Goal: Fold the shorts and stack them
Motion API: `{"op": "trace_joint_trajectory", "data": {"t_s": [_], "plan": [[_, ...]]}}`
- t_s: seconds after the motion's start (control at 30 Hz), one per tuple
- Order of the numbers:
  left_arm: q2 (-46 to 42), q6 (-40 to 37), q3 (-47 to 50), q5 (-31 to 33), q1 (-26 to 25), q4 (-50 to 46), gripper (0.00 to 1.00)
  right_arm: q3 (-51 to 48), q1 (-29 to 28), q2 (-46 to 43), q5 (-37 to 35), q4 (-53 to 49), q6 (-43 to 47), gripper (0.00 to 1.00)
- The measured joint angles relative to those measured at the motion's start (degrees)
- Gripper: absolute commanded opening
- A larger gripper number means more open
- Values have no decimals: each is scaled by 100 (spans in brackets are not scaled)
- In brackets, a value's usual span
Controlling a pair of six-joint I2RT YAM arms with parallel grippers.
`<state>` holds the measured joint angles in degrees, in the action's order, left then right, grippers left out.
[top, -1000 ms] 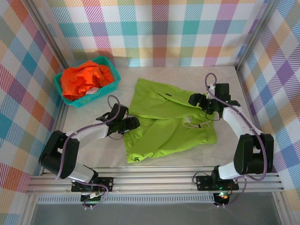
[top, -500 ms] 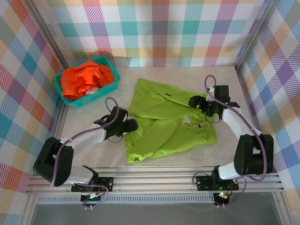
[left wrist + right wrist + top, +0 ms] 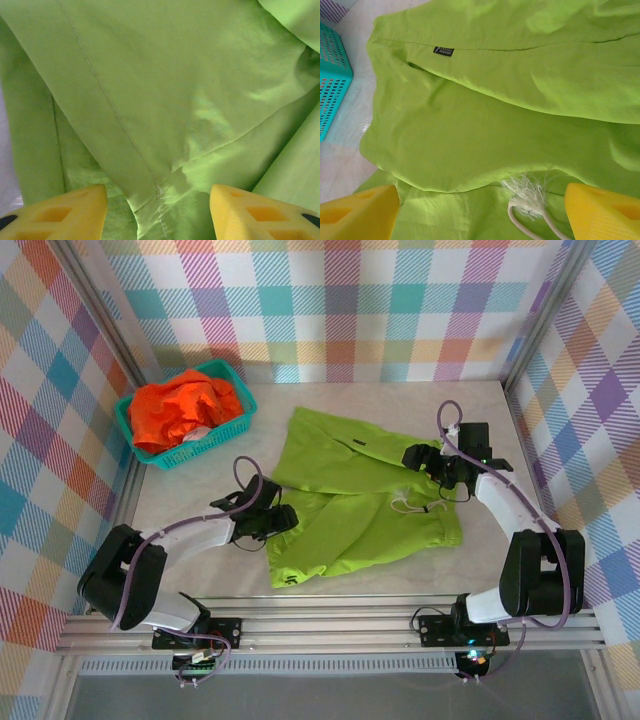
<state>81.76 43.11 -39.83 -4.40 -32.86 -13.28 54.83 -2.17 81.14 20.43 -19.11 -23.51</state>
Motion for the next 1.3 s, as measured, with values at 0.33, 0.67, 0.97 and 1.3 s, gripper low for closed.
{"op": "trace_joint_trajectory", "data": {"t_s": [0.33, 0.67, 0.97, 1.3], "plan": [[177, 175, 33, -42, -42, 153, 16, -83, -2, 0, -2, 0, 0, 86], [144, 22, -382, 376, -37, -188, 0, 55, 0, 413, -160, 2, 48, 86], [74, -455, -1049, 540, 780, -413, 0, 1075, 170, 1574, -433, -20, 214, 85], [1097, -951, -1687, 9, 1958, -356, 34, 2422, 404, 2975, -610, -186, 350, 85]]}}
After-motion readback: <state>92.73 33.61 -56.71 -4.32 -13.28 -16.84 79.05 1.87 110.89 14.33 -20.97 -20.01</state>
